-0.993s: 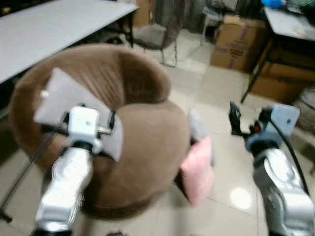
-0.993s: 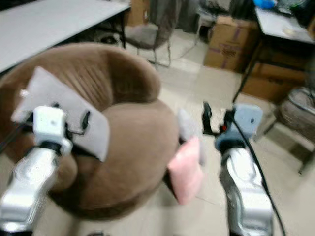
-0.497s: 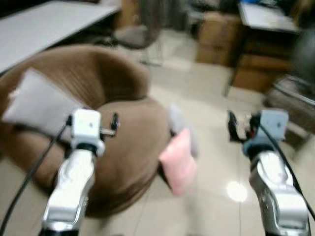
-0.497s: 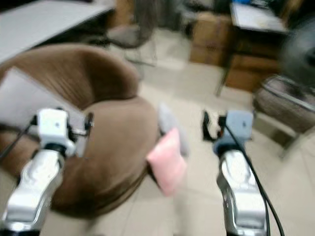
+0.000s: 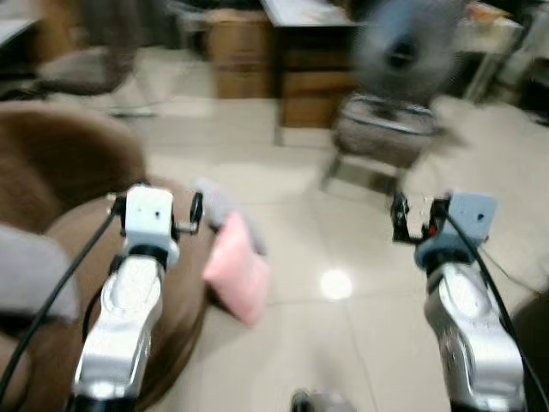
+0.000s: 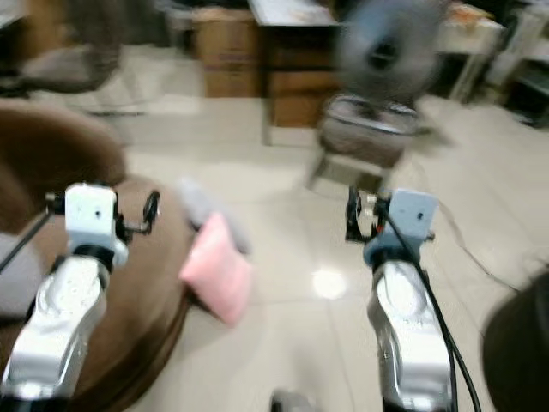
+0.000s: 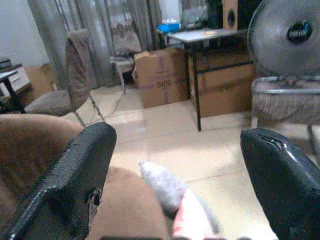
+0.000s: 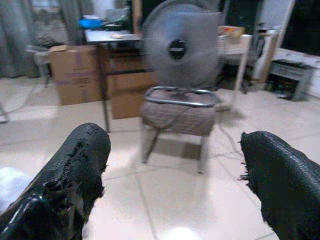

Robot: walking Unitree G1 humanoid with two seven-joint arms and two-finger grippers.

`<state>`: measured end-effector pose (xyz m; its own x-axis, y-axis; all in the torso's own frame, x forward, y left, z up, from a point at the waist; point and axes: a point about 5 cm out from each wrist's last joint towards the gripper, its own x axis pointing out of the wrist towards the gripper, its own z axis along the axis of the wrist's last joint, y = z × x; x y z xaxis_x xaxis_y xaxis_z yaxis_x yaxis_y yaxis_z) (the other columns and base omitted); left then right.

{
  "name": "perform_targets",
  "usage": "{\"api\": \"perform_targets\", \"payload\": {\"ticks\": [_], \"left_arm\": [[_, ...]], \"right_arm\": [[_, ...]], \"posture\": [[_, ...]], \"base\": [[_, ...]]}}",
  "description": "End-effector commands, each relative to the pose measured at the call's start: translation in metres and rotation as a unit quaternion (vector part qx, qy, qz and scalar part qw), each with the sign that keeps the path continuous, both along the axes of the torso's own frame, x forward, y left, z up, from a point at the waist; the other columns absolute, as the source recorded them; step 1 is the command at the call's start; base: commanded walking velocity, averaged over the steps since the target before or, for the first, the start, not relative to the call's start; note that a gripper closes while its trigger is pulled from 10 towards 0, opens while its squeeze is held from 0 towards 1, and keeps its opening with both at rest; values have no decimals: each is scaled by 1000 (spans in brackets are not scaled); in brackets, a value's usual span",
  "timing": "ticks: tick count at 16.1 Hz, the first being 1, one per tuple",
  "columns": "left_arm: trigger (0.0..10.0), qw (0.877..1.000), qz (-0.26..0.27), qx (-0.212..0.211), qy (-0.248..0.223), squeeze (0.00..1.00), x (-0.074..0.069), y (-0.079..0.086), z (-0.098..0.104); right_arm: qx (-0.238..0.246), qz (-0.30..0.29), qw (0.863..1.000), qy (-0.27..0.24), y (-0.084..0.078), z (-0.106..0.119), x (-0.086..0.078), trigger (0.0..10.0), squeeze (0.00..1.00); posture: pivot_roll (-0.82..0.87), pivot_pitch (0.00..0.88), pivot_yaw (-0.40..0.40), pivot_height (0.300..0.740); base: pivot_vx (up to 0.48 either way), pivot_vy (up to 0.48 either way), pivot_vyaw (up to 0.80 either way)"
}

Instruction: Move the pillow to the sofa from floor

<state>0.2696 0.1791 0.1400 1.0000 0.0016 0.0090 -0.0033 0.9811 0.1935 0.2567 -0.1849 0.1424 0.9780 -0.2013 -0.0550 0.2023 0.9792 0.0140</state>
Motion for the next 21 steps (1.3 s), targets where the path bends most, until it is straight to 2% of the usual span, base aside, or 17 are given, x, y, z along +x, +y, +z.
{"api": "perform_targets", "payload": {"ticks": [1, 2, 3, 4, 5, 11, 13, 21], "left_arm": [[10000, 1000, 3, -5, -7, 761, -1, 2, 1], [10000, 1000, -1, 3, -10, 722, -1, 3, 1], [10000, 1000, -2, 19, -7, 576, -2, 5, -1], [10000, 1000, 0, 26, -5, 376, -2, 8, -3], [10000, 999, 7, 37, 1, 0, -2, 14, -7], [10000, 1000, 13, 23, -1, 0, -4, 26, -7], [10000, 1000, 10, 19, -1, 0, -4, 25, -7], [10000, 1000, 7, 13, 0, 0, 1, 21, -7]], "right_arm": [[-6, -15, 1000, -3, -6, 1, 2, 10000, 0], [0, 0, 1000, 21, -5, -5, 1, 10000, 0], [20, 59, 996, 70, 1, -19, -1, 10000, 0], [8, 95, 993, 72, 6, -23, -3, 10000, 0], [-7, 124, 990, 61, 8, -23, -4, 10000, 0], [-12, 138, 989, 51, 8, -22, -2, 10000, 0], [-29, 134, 989, 49, 8, -22, 0, 10000, 0], [-35, 136, 989, 44, 8, -19, 2, 10000, 0]], "posture": [[-36, 0, -9, 740], [-36, 0, -9, 740], [-36, 0, -9, 740], [-36, 0, -11, 740], [-36, 0, -13, 740], [-27, 0, -26, 740], [-25, 0, -30, 740], [-34, 0, -22, 740]], "base": [[0, 0, -800], [0, 0, -800], [0, 0, -413], [0, 0, 0], [0, 0, 0], [91, 0, 0], [326, 0, 0], [351, 0, 0]]}}
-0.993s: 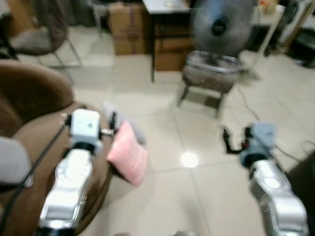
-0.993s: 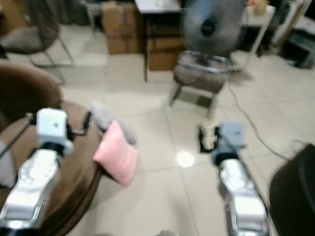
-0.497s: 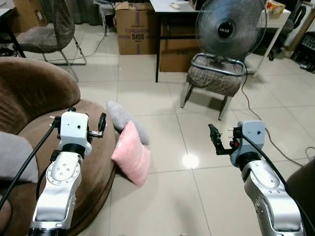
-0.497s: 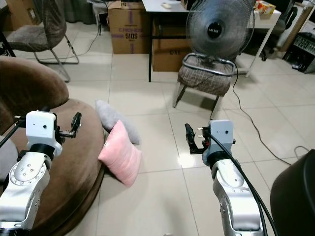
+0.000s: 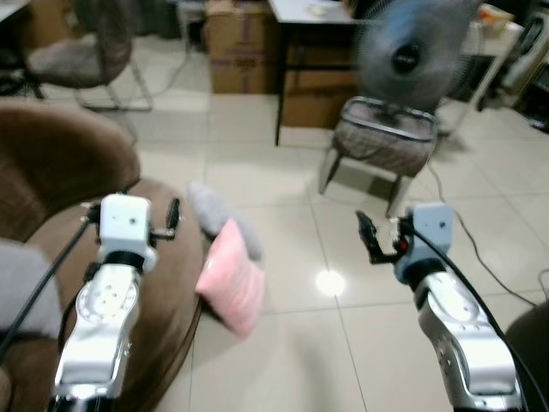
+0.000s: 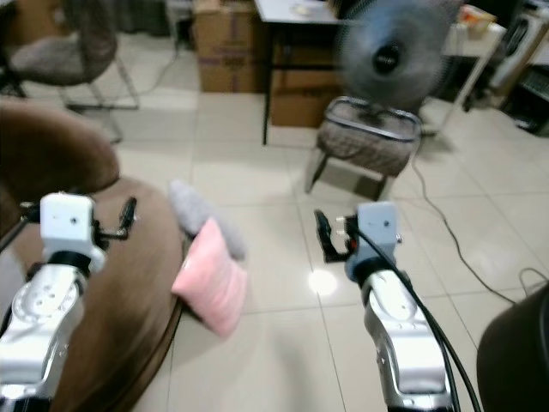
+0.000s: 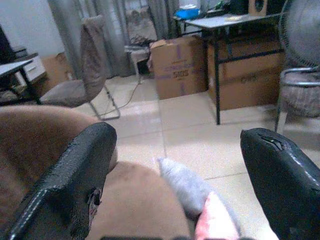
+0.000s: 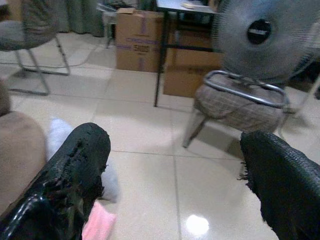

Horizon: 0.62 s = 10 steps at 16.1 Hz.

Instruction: Move the pillow to the sofa from floor

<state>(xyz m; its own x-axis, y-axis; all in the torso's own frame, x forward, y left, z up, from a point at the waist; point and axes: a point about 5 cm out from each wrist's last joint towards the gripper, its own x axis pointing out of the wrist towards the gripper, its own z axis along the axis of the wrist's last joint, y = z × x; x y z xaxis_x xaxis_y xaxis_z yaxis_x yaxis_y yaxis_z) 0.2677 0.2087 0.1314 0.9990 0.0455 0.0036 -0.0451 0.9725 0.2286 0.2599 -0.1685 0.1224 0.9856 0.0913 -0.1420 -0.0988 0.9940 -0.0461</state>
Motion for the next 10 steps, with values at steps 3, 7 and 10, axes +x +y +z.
{"api": "perform_targets", "payload": {"ticks": [3, 7, 10], "left_arm": [[10000, 1000, -18, -8, -1, 0, 3, -10, 1], [10000, 1000, -29, -10, 2, 0, 3, -13, 0], [10000, 999, -31, -10, 3, 0, 4, -14, 0]], "right_arm": [[-5, -11, 1000, -9, -8, 3, -1, 10000, 0], [-2, -13, 1000, -8, -8, 2, 0, 10000, 0], [-7, -17, 1000, -8, -11, 2, 1, 10000, 0]], "posture": [[-35, 0, -19, 740], [-34, 0, -17, 740], [-36, 0, -13, 740]], "base": [[350, 0, 0], [352, 0, 0], [351, 0, 0]]}}
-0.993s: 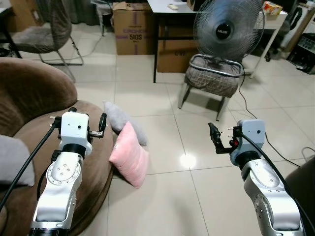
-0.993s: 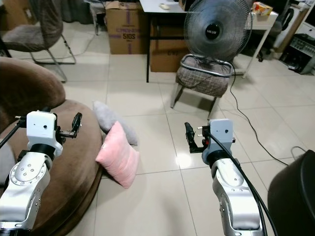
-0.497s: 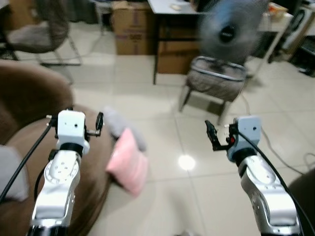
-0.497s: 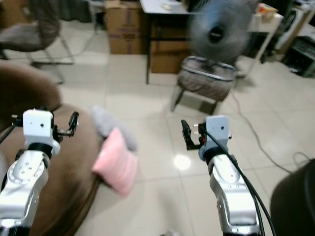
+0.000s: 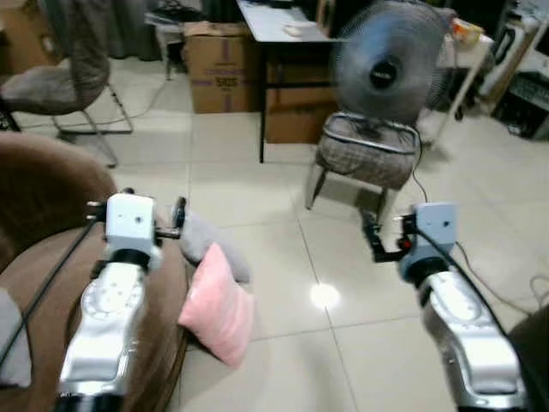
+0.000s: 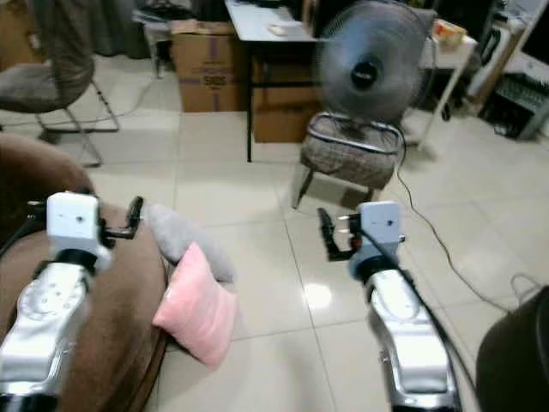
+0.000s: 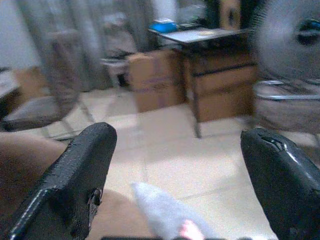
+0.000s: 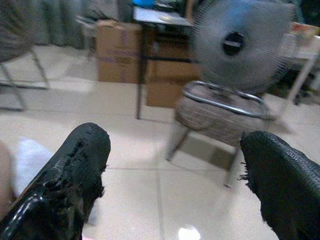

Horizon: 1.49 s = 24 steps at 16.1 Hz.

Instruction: Move the pillow to the sofa from floor

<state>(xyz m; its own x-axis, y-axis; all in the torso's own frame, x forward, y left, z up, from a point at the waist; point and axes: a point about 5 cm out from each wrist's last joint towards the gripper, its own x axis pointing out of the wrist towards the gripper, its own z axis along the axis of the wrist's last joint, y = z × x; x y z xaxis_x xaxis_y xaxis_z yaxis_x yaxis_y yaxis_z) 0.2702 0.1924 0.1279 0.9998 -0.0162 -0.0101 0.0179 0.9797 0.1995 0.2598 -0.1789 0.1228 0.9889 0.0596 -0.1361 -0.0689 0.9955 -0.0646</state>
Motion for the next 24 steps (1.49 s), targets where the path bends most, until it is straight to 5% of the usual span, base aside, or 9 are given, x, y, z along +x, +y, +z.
{"api": "perform_targets", "payload": {"ticks": [1, 18, 24], "left_arm": [[10000, 1000, -1, 5, -4, 0, 1, 2, 3], [10000, 1000, -12, 11, 2, 0, 2, 0, 2], [10000, 1000, -15, 14, 8, 0, 2, -2, -2]], "right_arm": [[2, -2, 1000, -4, 0, 2, 1, 10000, 0], [-1, 3, 1000, -1, 2, -1, 0, 10000, 0], [0, 14, 1000, -1, 4, -1, -2, 10000, 0]], "posture": [[-36, 0, -13, 740], [-35, 0, -9, 740], [-37, 0, -6, 740]], "base": [[352, 0, 0], [344, 0, 0], [0, 0, 0]]}}
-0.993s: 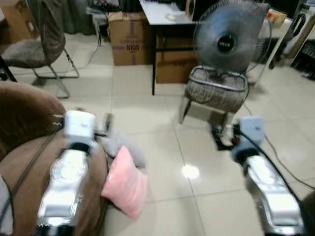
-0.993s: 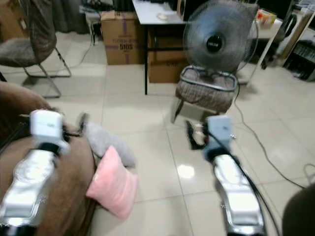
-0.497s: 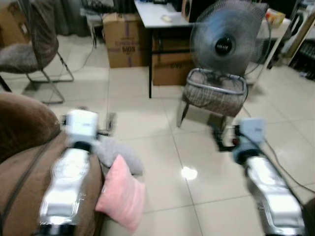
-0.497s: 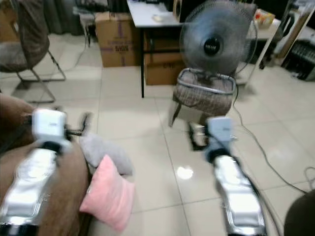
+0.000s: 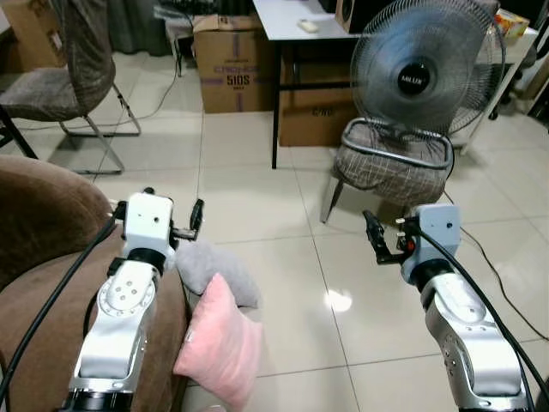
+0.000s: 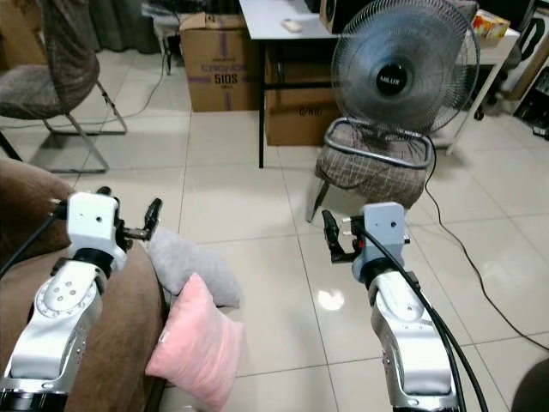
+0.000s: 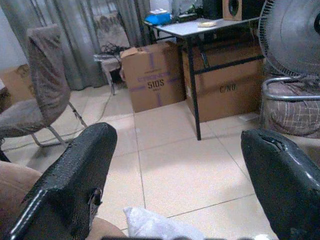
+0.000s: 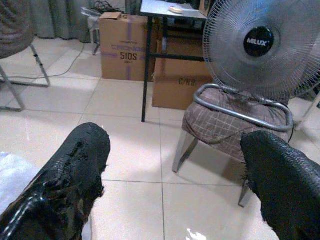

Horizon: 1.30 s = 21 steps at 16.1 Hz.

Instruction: Move the pillow to the sofa from floor

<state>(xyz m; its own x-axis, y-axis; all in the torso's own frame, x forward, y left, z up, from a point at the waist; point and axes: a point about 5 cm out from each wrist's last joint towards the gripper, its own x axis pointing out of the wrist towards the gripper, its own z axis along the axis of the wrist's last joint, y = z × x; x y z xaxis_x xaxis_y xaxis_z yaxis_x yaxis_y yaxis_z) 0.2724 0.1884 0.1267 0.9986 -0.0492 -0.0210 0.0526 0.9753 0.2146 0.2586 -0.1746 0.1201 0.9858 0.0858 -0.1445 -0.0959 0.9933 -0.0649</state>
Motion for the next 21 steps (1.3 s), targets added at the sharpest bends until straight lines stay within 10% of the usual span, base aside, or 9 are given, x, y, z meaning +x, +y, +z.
{"api": "perform_targets", "payload": {"ticks": [1, 21], "left_arm": [[10000, 1000, 1, 7, 3, 0, -1, 2, -1], [10000, 1000, -4, 21, 7, 0, -2, 2, -3]], "right_arm": [[-4, 3, 1000, -3, 0, 2, -1, 10000, 0], [-8, -5, 1000, -1, 0, -1, 0, 10000, 0]], "posture": [[-37, 0, -6, 740], [-30, 0, -10, 575]], "base": [[0, 0, 0], [0, 0, 0]]}}
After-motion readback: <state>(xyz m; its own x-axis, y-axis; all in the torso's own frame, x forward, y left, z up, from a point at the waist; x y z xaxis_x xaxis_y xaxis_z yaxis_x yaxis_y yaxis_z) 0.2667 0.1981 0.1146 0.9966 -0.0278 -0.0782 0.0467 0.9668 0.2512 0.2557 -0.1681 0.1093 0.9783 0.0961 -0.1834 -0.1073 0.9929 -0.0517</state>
